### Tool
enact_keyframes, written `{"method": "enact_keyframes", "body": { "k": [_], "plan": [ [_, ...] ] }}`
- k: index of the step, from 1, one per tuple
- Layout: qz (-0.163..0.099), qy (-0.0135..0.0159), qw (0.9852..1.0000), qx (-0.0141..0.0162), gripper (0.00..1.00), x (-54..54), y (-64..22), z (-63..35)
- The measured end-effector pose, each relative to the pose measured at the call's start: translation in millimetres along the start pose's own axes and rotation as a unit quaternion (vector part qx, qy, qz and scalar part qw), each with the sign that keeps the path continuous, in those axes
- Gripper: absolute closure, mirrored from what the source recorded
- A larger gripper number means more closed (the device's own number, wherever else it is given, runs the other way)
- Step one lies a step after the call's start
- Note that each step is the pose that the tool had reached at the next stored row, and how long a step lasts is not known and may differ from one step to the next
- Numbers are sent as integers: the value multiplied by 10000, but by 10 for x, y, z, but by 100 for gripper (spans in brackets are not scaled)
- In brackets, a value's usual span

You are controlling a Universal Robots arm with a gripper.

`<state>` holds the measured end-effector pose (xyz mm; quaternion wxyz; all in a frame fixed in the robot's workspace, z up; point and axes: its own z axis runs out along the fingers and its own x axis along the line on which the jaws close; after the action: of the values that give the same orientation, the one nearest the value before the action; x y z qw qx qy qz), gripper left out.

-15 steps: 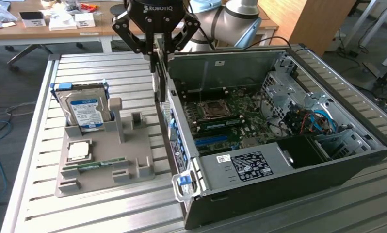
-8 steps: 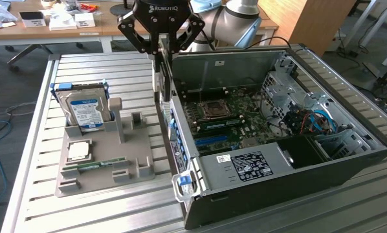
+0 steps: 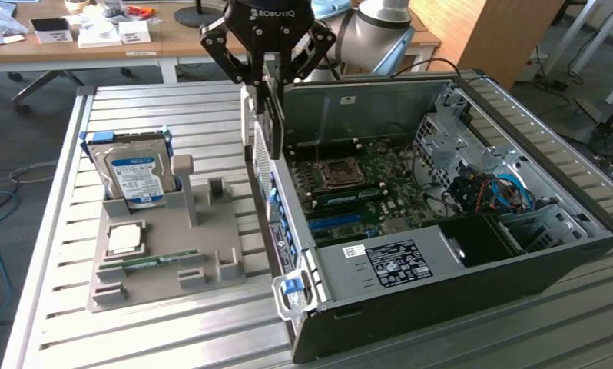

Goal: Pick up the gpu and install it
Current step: 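Pick up the gpu and move the gpu toward the slot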

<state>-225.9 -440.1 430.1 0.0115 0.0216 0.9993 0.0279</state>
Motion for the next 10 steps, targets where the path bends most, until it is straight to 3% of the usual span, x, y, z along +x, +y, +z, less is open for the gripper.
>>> {"method": "enact_keyframes", "body": {
  "k": [10],
  "plan": [
    [0, 0, 10000, -2, 73, -136, 6, 3]
  ]
}}
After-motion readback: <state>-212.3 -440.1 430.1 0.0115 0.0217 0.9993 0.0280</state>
